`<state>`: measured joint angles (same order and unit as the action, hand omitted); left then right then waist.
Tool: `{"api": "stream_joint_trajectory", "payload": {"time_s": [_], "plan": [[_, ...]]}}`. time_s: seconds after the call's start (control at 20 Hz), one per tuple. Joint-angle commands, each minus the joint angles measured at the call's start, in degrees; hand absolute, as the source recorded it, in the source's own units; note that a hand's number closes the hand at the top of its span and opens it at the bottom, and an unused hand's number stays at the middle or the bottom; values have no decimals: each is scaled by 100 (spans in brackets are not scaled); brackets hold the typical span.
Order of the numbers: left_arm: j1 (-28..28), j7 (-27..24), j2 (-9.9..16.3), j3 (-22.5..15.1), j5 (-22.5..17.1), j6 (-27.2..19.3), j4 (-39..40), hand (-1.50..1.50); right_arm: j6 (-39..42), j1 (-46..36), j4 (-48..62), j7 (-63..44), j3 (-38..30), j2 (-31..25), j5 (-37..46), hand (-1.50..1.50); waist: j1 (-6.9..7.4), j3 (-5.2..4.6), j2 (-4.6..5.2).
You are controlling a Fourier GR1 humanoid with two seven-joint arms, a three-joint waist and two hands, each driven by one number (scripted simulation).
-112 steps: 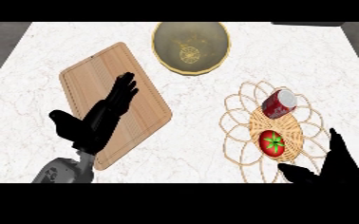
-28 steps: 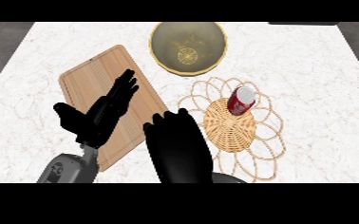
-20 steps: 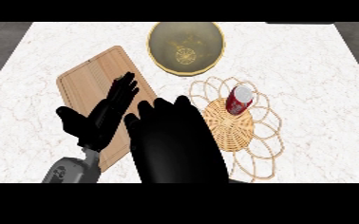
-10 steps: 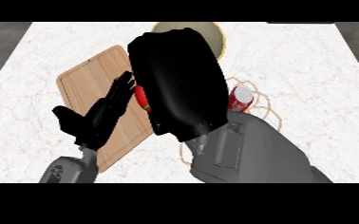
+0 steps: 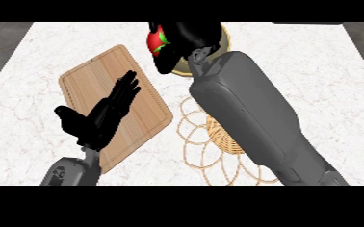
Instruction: Pick the tomato from the placemat and place it in the bowl
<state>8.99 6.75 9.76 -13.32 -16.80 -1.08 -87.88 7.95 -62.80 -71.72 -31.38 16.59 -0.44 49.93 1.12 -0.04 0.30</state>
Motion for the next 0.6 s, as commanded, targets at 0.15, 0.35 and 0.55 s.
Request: {"api": "stream_joint_trajectory", "payload": {"time_s": [0.15, 0.35, 0.55], "plan": [[-111, 45, -73, -63, 22, 89, -119, 0, -1243, -592, 2438, 1342, -435, -142, 420, 150, 167, -1, 56], [200, 320, -55, 40, -15, 74, -161, 0, -1794, -1014, 3591, 1636, -623, -47, 613, 150, 184, 0, 70], [81, 237, 31, -4, -6, 220, -287, 0, -1545, -998, 4525, 1341, -510, -110, 893, 150, 289, -4, 101]]}}
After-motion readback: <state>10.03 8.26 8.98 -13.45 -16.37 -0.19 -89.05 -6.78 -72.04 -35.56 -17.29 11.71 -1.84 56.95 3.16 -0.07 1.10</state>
